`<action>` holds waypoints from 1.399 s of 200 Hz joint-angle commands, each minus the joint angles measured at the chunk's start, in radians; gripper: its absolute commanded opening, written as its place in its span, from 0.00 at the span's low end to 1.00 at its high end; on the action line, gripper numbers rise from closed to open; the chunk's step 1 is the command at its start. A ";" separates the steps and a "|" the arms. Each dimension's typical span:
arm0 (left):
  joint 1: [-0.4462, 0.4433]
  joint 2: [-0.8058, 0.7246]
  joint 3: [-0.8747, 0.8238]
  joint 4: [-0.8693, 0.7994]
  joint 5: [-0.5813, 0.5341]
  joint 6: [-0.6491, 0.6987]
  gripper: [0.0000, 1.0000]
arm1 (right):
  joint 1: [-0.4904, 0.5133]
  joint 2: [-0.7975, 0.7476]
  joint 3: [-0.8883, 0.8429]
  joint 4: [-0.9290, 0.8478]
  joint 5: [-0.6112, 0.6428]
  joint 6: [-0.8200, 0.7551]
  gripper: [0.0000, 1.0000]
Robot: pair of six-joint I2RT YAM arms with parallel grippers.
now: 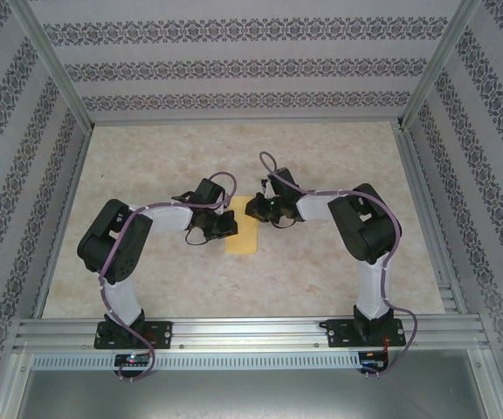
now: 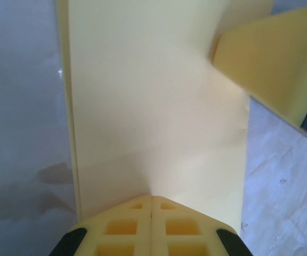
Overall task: Fold a paper plane with a square sheet of paper (pick it up from the middle)
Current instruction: First fold in half a square sheet of paper at the center of the table.
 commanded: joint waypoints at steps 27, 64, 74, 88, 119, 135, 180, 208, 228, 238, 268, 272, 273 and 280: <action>-0.008 0.038 -0.064 -0.073 -0.064 -0.002 0.01 | -0.070 0.046 0.047 0.044 0.060 -0.014 0.12; -0.009 0.043 -0.066 -0.083 -0.065 0.010 0.01 | -0.092 0.073 0.109 0.009 0.056 -0.038 0.12; -0.009 0.041 -0.065 -0.083 -0.065 0.010 0.01 | -0.092 0.067 0.122 0.000 0.053 -0.050 0.12; -0.009 0.042 -0.058 -0.087 -0.065 0.013 0.01 | -0.091 0.043 0.125 0.006 0.025 -0.060 0.12; -0.009 0.050 -0.045 -0.086 -0.063 0.014 0.01 | -0.072 -0.050 0.085 0.007 0.005 -0.083 0.13; -0.008 0.050 -0.043 -0.085 -0.064 0.012 0.01 | -0.052 -0.070 0.061 -0.009 0.006 -0.090 0.13; -0.008 0.058 -0.036 -0.087 -0.062 0.012 0.01 | -0.010 -0.002 0.045 -0.021 -0.005 -0.075 0.11; -0.009 0.059 -0.037 -0.095 -0.065 0.012 0.01 | -0.011 0.043 0.071 -0.025 -0.005 -0.073 0.09; -0.008 0.059 -0.039 -0.101 -0.070 0.012 0.01 | -0.020 0.058 0.073 -0.009 0.021 -0.071 0.06; -0.008 0.059 -0.041 -0.103 -0.070 0.012 0.01 | -0.027 0.061 0.067 0.002 0.049 -0.070 0.04; -0.008 0.060 -0.047 -0.105 -0.075 0.012 0.01 | -0.052 0.074 0.042 0.045 0.100 -0.040 0.01; -0.008 0.059 -0.050 -0.106 -0.075 0.014 0.01 | -0.056 0.076 0.041 0.046 0.105 -0.037 0.01; -0.008 0.060 -0.049 -0.106 -0.076 0.014 0.01 | -0.057 0.076 0.041 0.047 0.106 -0.036 0.01; -0.008 0.055 -0.050 -0.106 -0.080 0.015 0.00 | -0.064 0.079 0.039 0.047 0.114 -0.029 0.01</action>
